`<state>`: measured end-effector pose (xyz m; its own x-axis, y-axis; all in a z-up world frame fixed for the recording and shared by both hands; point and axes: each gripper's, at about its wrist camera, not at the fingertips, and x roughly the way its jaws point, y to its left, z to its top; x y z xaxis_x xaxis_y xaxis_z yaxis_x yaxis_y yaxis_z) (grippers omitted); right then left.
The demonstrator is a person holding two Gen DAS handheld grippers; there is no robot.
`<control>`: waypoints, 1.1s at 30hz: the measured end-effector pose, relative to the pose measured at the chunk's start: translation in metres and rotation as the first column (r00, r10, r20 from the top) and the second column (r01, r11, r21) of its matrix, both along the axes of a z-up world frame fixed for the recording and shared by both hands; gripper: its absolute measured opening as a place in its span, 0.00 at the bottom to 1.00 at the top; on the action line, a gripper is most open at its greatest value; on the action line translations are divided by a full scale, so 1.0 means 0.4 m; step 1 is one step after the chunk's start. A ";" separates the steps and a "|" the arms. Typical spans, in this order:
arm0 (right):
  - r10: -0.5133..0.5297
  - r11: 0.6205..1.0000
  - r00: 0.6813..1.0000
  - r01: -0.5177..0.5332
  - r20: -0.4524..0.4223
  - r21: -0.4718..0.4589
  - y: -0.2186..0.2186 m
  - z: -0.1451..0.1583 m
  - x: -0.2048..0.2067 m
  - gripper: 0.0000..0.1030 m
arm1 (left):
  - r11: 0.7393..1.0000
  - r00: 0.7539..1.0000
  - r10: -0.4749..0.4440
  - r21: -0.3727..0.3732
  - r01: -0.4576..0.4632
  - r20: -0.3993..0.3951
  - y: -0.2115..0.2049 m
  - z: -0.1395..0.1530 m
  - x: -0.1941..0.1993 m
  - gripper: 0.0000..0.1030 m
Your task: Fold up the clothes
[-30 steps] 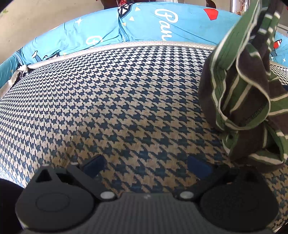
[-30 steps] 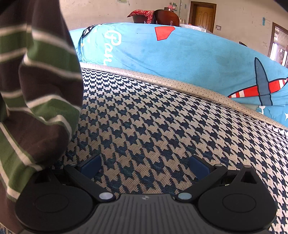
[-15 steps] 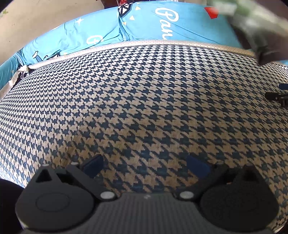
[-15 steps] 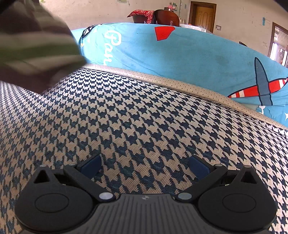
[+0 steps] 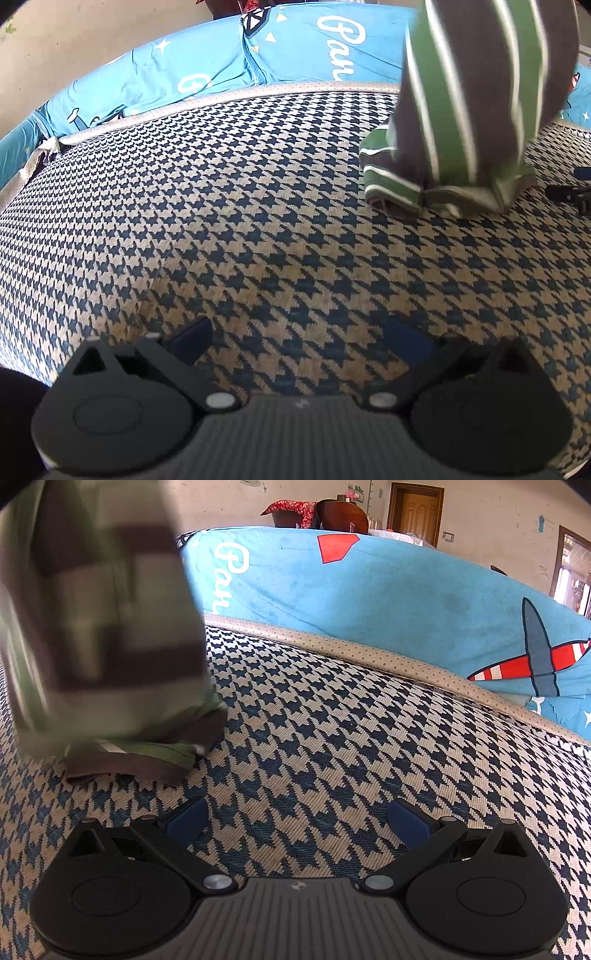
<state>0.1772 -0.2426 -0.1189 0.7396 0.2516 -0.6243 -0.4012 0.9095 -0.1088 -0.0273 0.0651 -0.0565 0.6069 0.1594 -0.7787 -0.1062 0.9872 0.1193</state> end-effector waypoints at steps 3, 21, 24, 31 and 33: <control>0.000 1.000 1.000 0.000 0.000 0.000 0.000 0.000 0.001 1.00 | 1.000 1.000 -0.003 0.004 0.003 -0.002 -0.004 -0.002 -0.005 1.00; 0.000 1.000 1.000 0.000 0.000 -0.001 0.002 -0.001 0.003 1.00 | 1.000 1.000 0.010 -0.013 -0.010 -0.003 -0.009 0.001 -0.018 1.00; 0.000 1.000 1.000 0.000 0.001 -0.001 0.003 -0.001 0.003 1.00 | 1.000 1.000 0.003 -0.001 -0.003 0.009 -0.026 0.000 -0.026 1.00; 0.000 1.000 1.000 0.000 0.001 -0.001 0.003 -0.002 0.003 1.00 | 1.000 0.999 -0.015 0.007 0.014 0.033 -0.027 -0.006 -0.018 1.00; 0.000 1.000 1.000 0.000 0.001 -0.001 0.003 -0.002 0.003 1.00 | 1.000 0.999 -0.023 0.010 0.023 0.040 -0.034 -0.007 -0.016 1.00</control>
<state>0.1785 -0.2414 -0.1196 0.7401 0.2511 -0.6238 -0.4013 0.9093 -0.1101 -0.0336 0.0515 -0.0593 0.6410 0.1523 -0.7522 -0.0886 0.9883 0.1245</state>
